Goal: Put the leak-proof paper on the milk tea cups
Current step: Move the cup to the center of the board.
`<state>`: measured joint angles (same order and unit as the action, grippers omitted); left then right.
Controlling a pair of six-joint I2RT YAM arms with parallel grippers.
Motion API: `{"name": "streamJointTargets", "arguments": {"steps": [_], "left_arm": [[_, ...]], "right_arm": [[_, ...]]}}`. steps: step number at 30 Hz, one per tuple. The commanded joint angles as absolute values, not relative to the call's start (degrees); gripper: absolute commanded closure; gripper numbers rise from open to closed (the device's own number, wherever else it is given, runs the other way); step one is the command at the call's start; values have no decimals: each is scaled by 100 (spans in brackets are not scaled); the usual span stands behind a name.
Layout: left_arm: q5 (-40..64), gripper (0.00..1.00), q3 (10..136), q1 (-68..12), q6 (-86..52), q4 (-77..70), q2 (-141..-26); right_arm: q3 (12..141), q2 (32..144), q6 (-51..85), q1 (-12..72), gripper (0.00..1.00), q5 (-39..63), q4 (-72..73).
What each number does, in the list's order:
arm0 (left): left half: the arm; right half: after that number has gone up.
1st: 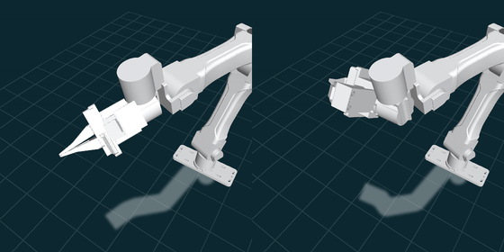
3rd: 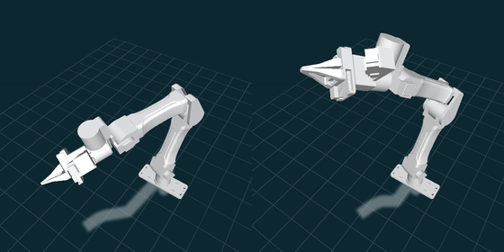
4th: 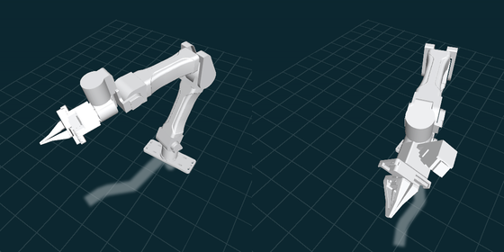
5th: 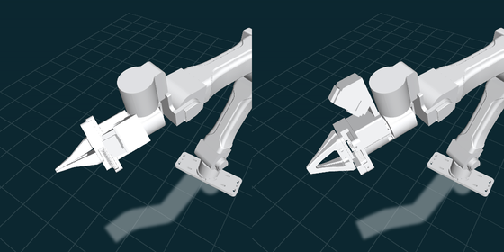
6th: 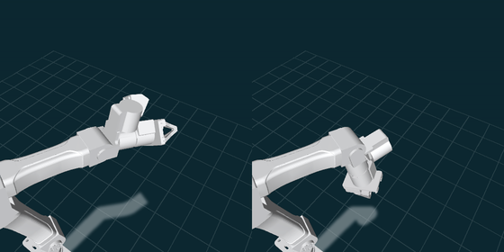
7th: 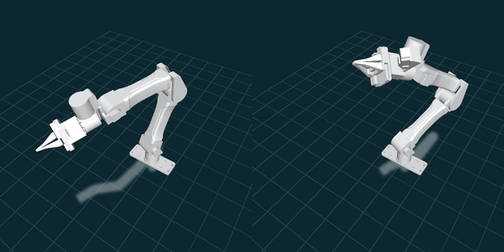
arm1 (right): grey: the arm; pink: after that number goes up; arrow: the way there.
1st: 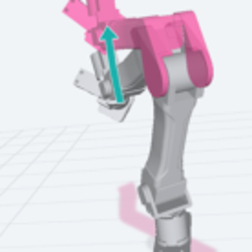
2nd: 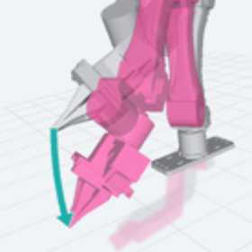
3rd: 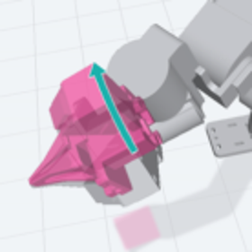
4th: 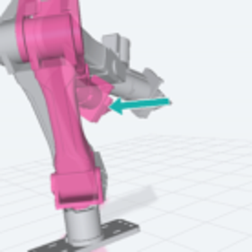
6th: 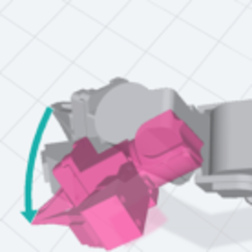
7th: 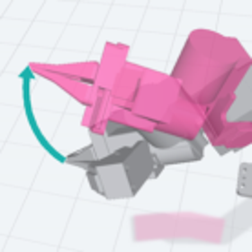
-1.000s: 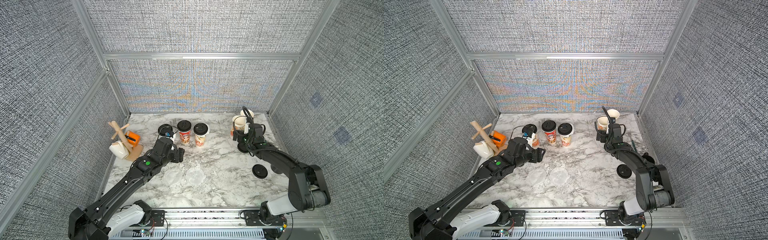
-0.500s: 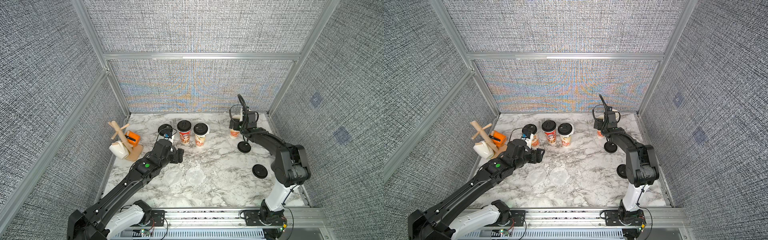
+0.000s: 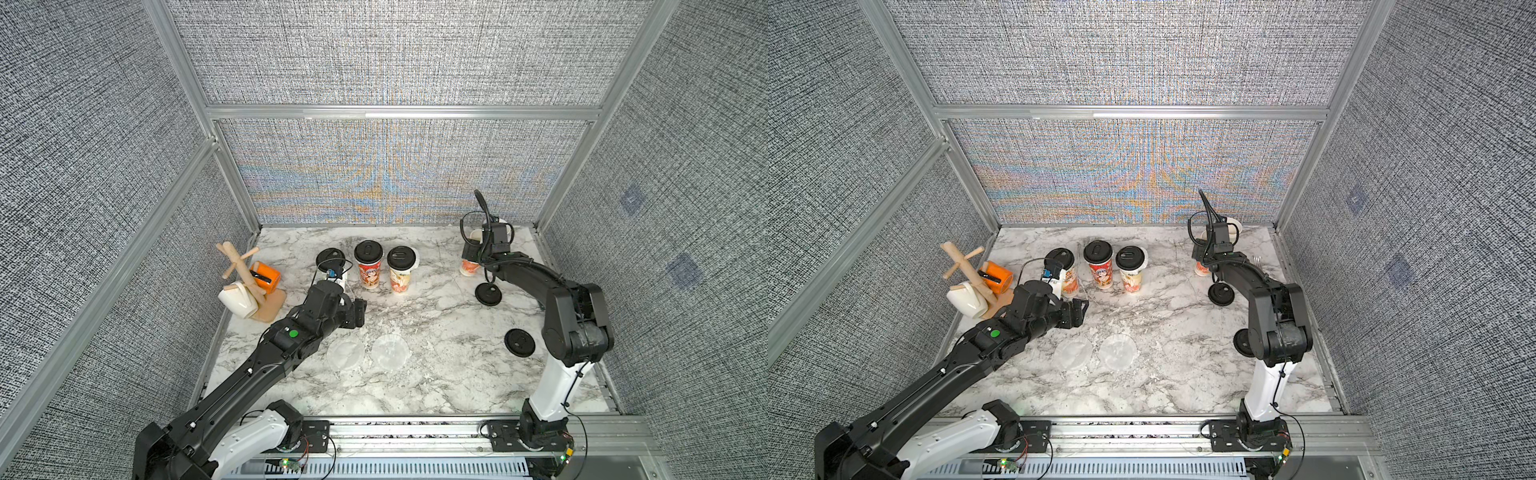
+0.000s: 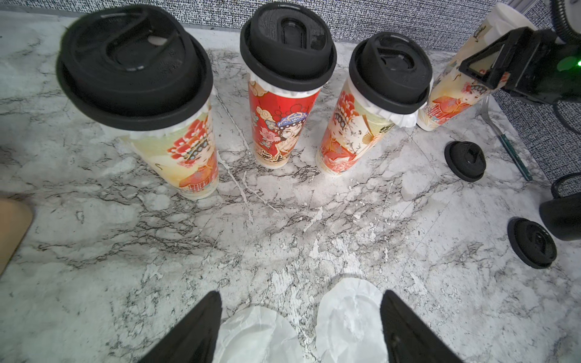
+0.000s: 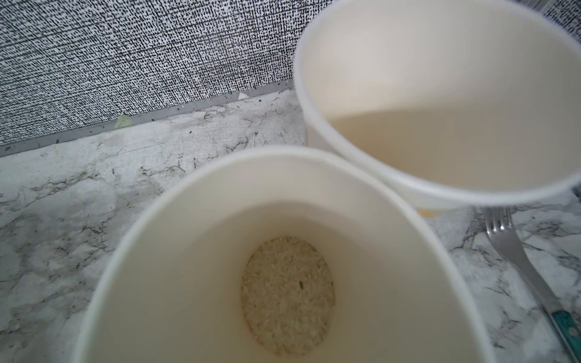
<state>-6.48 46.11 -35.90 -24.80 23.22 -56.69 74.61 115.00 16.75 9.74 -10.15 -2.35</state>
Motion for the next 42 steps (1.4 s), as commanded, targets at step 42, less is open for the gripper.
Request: {"name": "streamJointTargets", "arguments": {"steps": [42], "left_arm": [[300, 19, 4023, -2815, -3861, 3979, -6133]], "right_arm": [[4380, 8311, 2088, 4907, 22, -2997, 247]]}}
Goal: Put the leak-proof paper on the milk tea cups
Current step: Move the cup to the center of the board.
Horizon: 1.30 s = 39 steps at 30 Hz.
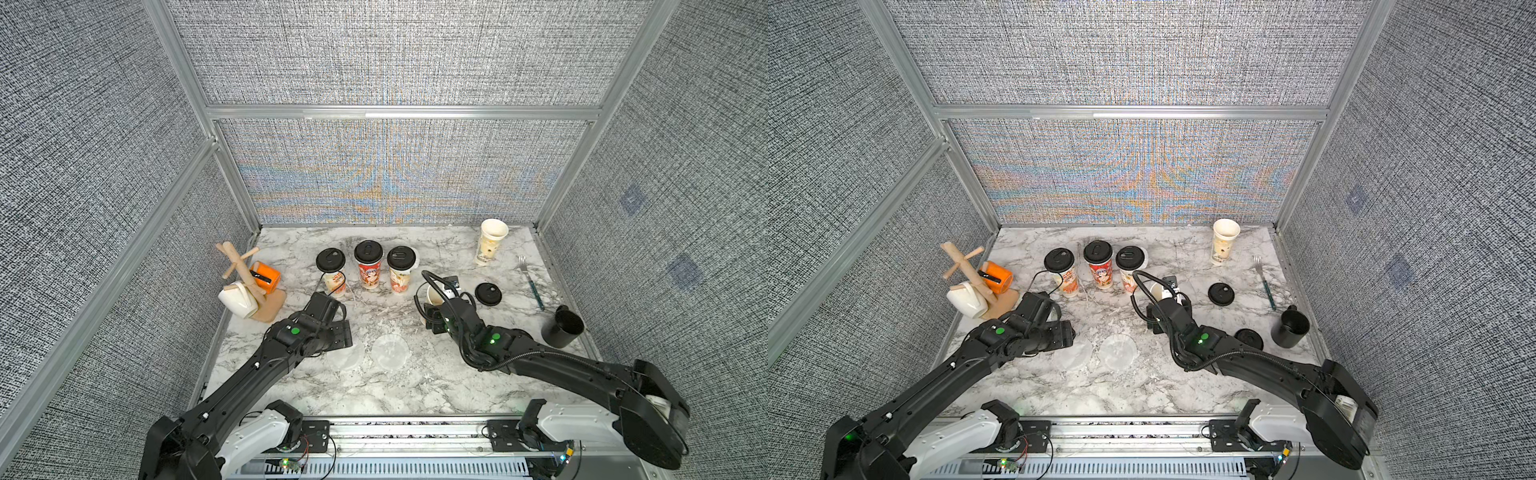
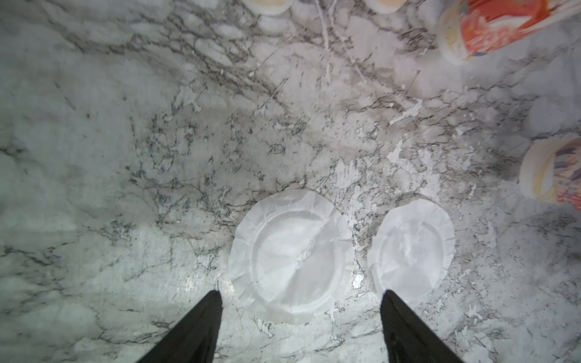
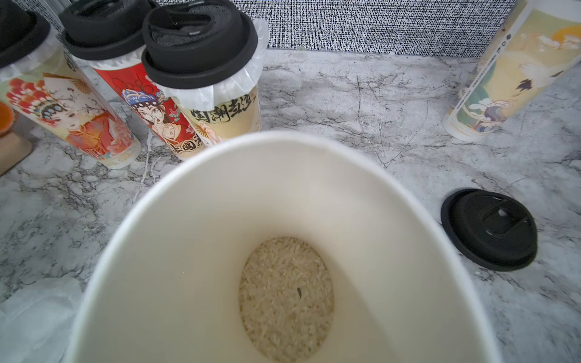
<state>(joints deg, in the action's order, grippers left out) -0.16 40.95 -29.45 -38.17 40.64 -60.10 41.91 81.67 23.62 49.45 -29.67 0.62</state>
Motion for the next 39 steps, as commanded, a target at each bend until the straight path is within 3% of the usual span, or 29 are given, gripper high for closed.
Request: {"name": "streamJointTargets", "arguments": {"steps": [1, 19, 24, 31, 39], "left_arm": [[357, 19, 3988, -2761, -3854, 3924, -6220], [319, 21, 3568, -2521, -3876, 3687, -6510], [220, 21, 3524, -2502, -3876, 3697, -6503], [258, 21, 3438, -2496, -3875, 3580, -6612], [168, 25, 3588, -2488, -3806, 3554, -7074]], "right_arm": [[4482, 8428, 1992, 4852, 22, -2934, 229], [5511, 10025, 1179, 3816, 22, -2046, 899], [5454, 10216, 1256, 3744, 16, -1931, 1028], [5355, 10025, 1412, 3735, 2, -1890, 974], [5131, 9046, 1459, 3735, 2, -1915, 625]]}}
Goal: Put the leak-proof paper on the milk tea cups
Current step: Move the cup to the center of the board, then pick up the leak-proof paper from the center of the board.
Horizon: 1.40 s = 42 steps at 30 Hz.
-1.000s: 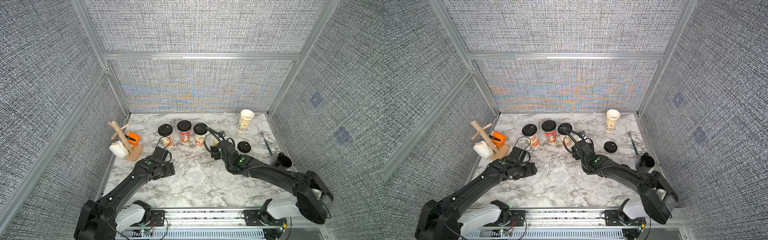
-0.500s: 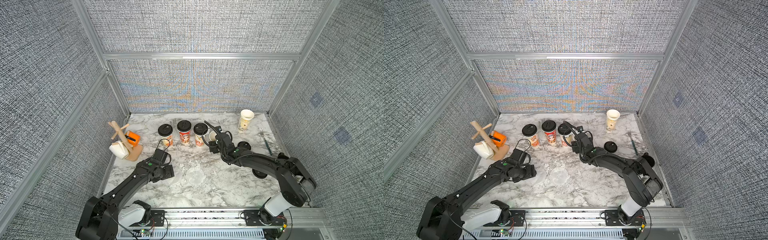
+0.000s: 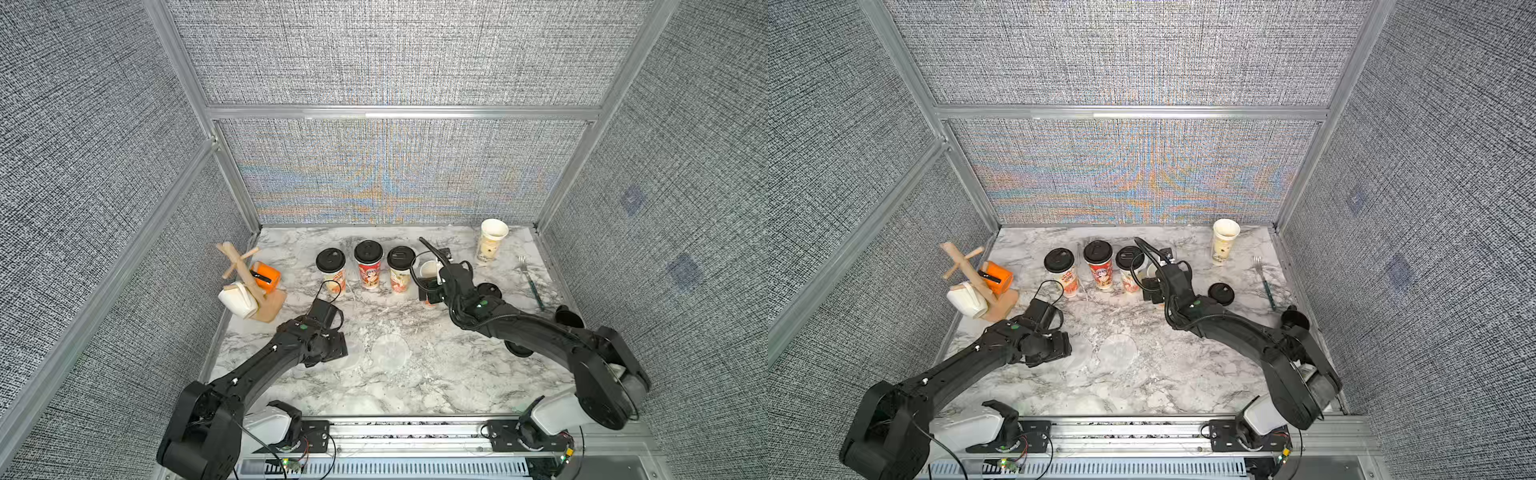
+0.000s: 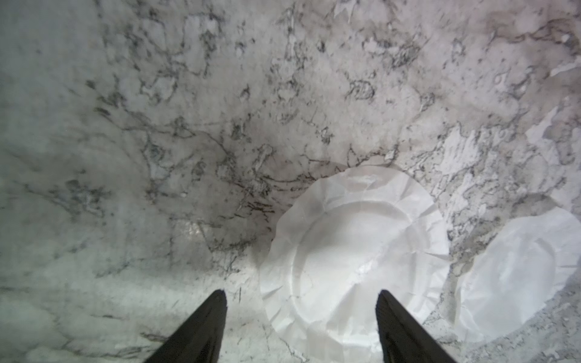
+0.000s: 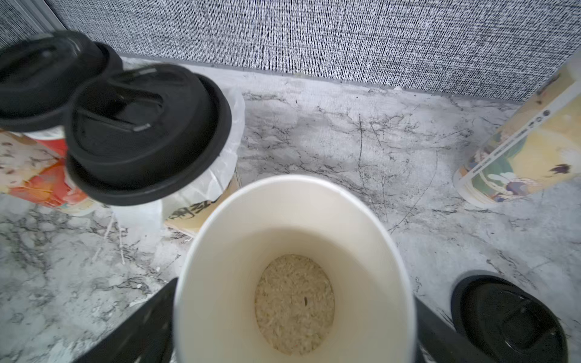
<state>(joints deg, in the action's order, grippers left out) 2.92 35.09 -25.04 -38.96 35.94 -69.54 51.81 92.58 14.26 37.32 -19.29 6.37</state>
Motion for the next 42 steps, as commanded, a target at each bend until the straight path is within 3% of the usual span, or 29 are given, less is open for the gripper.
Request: {"name": "streamJointTargets", "arguments": {"steps": [1, 14, 22, 32, 42], "left_arm": [[139, 25, 3635, -2490, -3797, 3562, -7167], [75, 51, 3709, -2480, -3731, 3348, -8215], [244, 87, 3594, -2482, -3735, 3150, -8490], [166, 95, 3907, -2496, -3737, 3879, -7735], [1211, 96, 5666, -2797, -3078, 4930, -6182]], "right_arm": [[5084, 8888, 1459, 3733, 2, -1878, 587], [4094, 6797, 1720, 3718, 7, -2005, -182], [3831, 5540, 1771, 3531, 11, -2202, -692], [4040, 5392, 1671, 3030, 11, -1808, -907], [4544, 6064, 1406, 2021, 11, -1082, -807]]}}
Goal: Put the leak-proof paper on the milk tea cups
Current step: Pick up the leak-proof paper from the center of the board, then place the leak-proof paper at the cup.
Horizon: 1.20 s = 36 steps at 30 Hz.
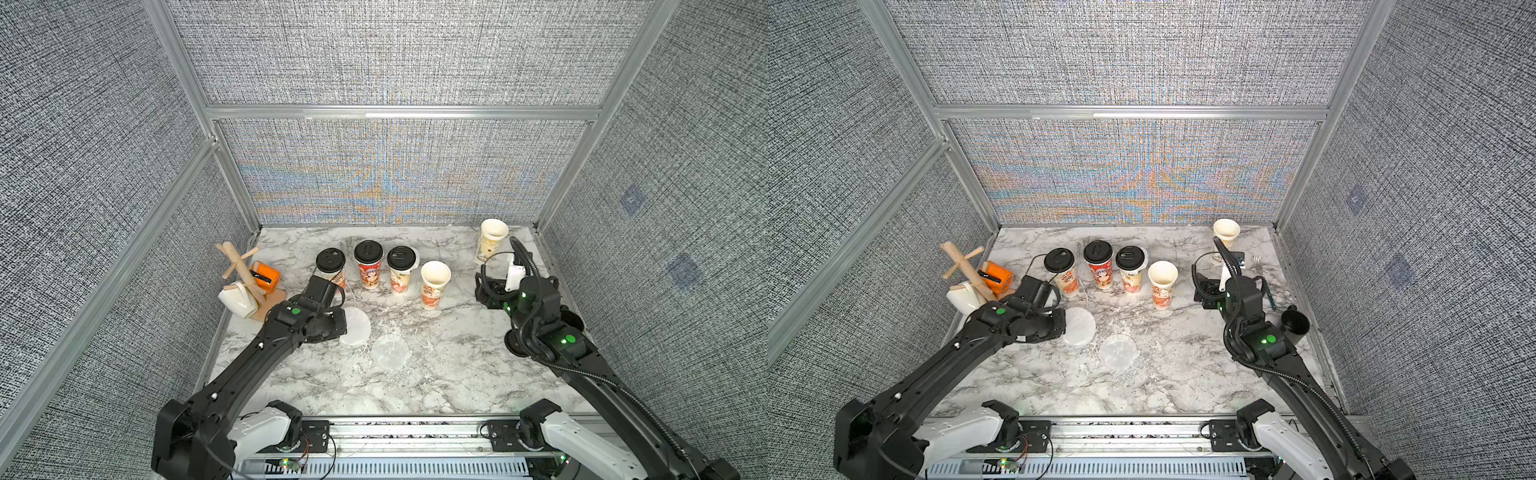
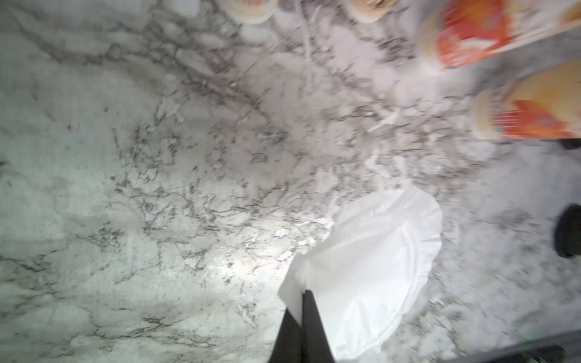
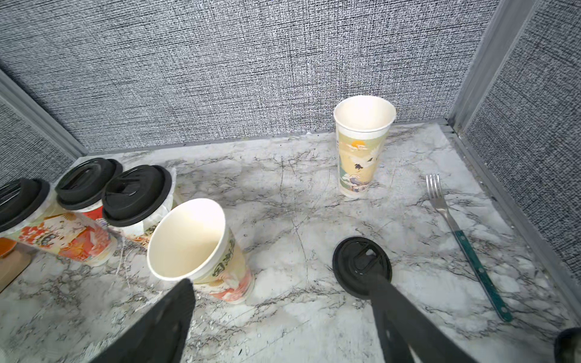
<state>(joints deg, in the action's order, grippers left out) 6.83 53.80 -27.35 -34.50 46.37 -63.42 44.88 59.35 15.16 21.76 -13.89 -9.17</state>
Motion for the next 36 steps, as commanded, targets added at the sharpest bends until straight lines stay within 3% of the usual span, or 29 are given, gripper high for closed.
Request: {"name": "streamJointTargets", "arguments": {"steps": [1, 8, 23, 36], "left_arm": [[1335, 96, 5822, -2869, -2992, 4844, -6113], [1946, 95, 7224, -3236, -2971, 4502, -6963], [2115, 95, 11779, -3861, -2541, 5220, -11367], [1730, 94, 12781, -3973, -2578, 5790, -12550]], "right_arm": [[4772, 6121, 1420, 1923, 11, -1005, -800], [4948, 6460, 1579, 1368, 11, -656, -769], [5289, 7227, 1418, 1117, 11, -175, -1072], [6257, 8050, 1116, 1124, 10, 898, -1347]]}}
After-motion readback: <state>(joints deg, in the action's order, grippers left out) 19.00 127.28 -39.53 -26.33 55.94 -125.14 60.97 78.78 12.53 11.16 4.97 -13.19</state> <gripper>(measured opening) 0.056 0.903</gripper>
